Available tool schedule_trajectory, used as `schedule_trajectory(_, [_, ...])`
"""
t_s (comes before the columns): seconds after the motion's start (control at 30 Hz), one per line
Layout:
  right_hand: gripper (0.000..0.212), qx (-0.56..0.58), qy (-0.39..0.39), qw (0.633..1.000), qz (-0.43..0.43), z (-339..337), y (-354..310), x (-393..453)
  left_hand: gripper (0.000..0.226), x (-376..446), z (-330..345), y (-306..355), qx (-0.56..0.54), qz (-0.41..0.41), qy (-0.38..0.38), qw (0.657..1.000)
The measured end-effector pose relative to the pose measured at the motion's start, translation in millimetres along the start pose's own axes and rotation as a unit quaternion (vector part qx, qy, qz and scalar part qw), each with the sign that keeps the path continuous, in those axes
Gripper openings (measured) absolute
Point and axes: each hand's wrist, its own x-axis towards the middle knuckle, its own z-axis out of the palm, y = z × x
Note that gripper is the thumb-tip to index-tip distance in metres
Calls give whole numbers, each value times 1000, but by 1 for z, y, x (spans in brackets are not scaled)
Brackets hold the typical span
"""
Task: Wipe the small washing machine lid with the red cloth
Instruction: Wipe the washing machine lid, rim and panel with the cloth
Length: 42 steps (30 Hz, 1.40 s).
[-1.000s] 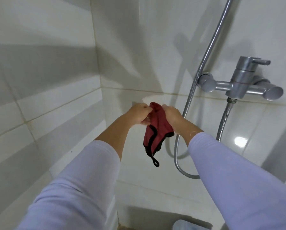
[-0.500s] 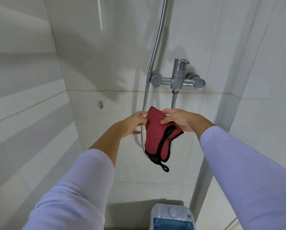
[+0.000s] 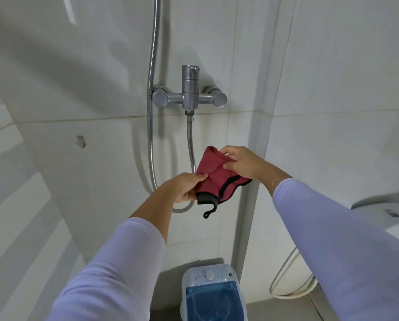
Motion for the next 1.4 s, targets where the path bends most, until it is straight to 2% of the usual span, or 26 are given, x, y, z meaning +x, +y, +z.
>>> schedule_trajectory(0.07, [38, -4, 2, 1000, -10, 7, 17, -8, 32, 7, 9, 0, -106, 6, -6, 994])
schedule_trajectory(0.13, [44, -34, -17, 999, -8, 15, 33, -17, 40, 15, 13, -4, -196, 5, -26, 980])
schedule_trajectory(0.17, [45, -39, -35, 999, 4, 19, 41, -21, 47, 19, 16, -8, -207, 3, -39, 977])
schedule_trajectory(0.23, [37, -27, -60, 997, 33, 28, 58, -22, 52, 29, 23, -22, -154, 2, -56, 986])
schedule_trajectory(0.27, [31, -14, -52, 998, 45, 32, 68, -22, 43, 34, 27, -31, -106, 7, -62, 992])
schedule_trajectory(0.37, [20, 26, 41, 998, 50, 44, 104, -16, 16, 48, 41, -64, -28, 2, -68, 997])
schedule_trajectory(0.4, [21, 48, 59, 996, 53, 50, 118, -15, 14, 53, 44, -75, -20, -1, -67, 998])
schedule_trajectory(0.47, [37, 100, 29, 992, 77, 63, 148, -12, 11, 63, 50, -97, -17, -8, -74, 997])
schedule_trajectory(0.53, [51, 126, -28, 986, 107, 78, 177, -10, 14, 76, 54, -119, -26, -10, -85, 996])
schedule_trajectory(0.6, [54, 123, -57, 984, 119, 92, 205, -8, 20, 91, 57, -141, -22, -3, -91, 996])
schedule_trajectory(0.73, [47, 98, -72, 985, 126, 122, 258, -2, 33, 128, 61, -187, 15, 16, -91, 996])
schedule_trajectory(0.83, [41, 113, -92, 979, 142, 146, 294, 2, 33, 152, 65, -224, 22, 27, -68, 997])
schedule_trajectory(1.0, [22, 157, -97, 974, 134, 191, 352, 8, 16, 189, 70, -285, 23, 55, -24, 998])
schedule_trajectory(1.23, [32, 177, -72, 975, 111, 247, 415, 3, 30, 222, 81, -363, 29, 83, 10, 996])
schedule_trajectory(1.4, [30, 177, -51, 977, 106, 273, 441, -20, 20, 214, 96, -406, 28, 98, 7, 995])
